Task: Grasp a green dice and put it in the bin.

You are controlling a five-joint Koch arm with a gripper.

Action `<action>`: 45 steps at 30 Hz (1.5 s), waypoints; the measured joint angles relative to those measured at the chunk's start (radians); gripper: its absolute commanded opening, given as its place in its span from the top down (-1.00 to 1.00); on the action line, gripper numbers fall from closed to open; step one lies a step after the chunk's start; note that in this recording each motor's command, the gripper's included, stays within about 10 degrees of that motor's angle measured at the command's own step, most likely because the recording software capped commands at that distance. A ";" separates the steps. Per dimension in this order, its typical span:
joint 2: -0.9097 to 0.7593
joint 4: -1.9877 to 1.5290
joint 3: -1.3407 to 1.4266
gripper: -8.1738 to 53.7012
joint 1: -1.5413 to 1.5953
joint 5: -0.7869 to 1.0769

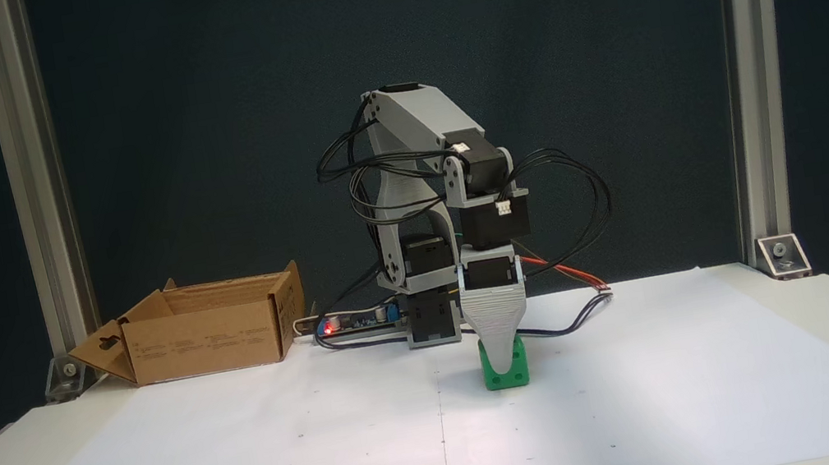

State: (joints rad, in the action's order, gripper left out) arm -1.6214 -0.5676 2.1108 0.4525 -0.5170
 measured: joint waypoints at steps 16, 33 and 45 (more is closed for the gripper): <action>0.067 0.035 -0.002 -0.63 -0.008 -0.006; 0.067 0.032 0.000 0.36 -0.029 -0.006; -0.235 -0.044 0.002 0.36 -0.100 -0.006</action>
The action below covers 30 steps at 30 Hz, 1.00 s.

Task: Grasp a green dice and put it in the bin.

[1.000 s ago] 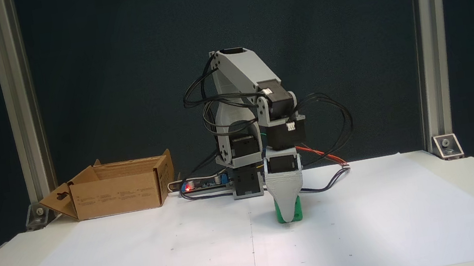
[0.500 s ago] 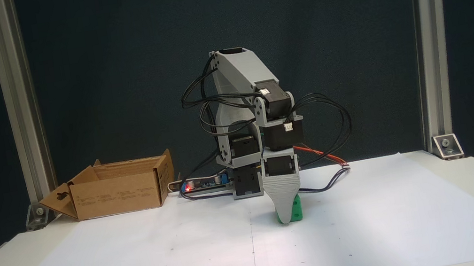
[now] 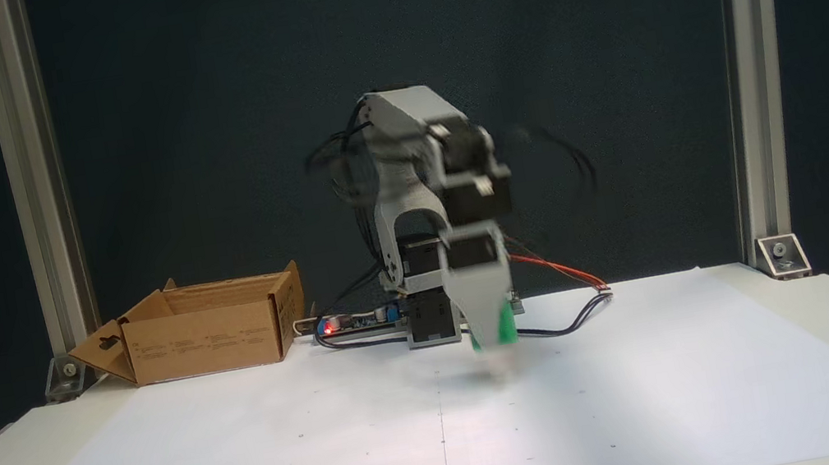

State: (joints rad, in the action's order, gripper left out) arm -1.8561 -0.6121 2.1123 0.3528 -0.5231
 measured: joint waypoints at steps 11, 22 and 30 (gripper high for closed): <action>-0.396 -0.080 -0.179 0.36 -0.485 0.140; -0.018 -0.129 -0.667 0.36 -1.298 0.549; 0.101 -0.285 -0.819 0.36 -1.795 0.706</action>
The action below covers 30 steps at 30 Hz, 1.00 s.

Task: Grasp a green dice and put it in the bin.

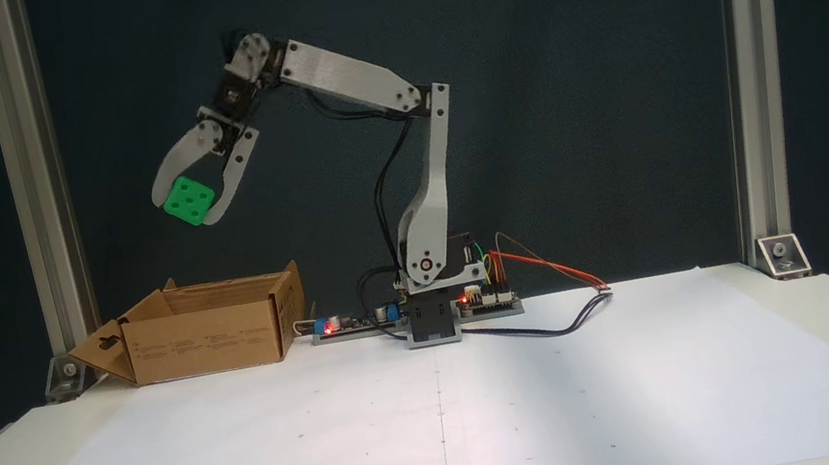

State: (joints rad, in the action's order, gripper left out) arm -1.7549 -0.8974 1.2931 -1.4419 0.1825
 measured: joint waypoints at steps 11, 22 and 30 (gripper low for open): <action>0.242 -0.051 -0.002 0.36 -0.304 0.179; 0.471 -0.035 0.000 0.22 -0.428 0.325; 0.477 -0.017 -0.002 -0.57 -0.446 0.331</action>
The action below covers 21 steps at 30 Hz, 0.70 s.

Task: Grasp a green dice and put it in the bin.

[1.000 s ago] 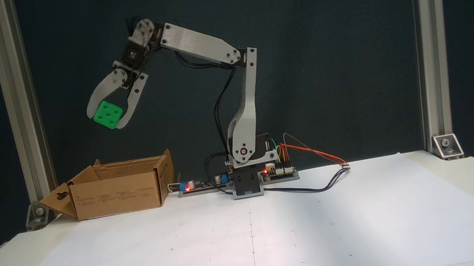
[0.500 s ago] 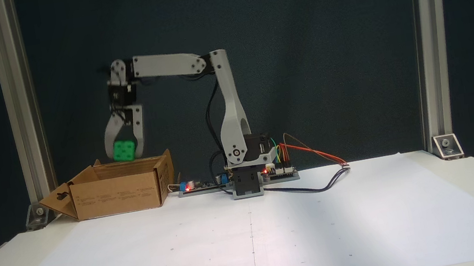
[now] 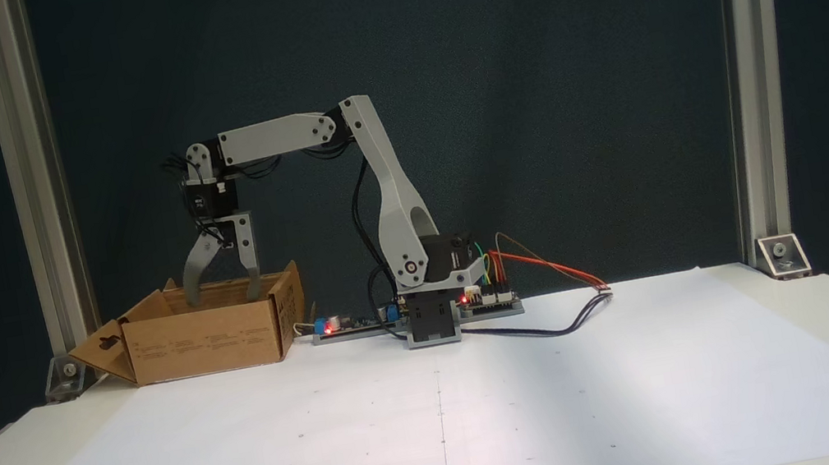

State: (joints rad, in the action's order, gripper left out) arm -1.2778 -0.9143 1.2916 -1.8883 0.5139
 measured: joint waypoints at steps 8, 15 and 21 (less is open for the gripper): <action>-0.189 0.192 0.000 -0.62 0.183 -0.264; -0.405 0.279 0.000 -0.69 0.661 -0.560; -0.488 0.282 0.035 -0.70 1.100 -0.644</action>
State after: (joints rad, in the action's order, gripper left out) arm -1.7656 -0.6320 1.3269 -0.7885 -0.1304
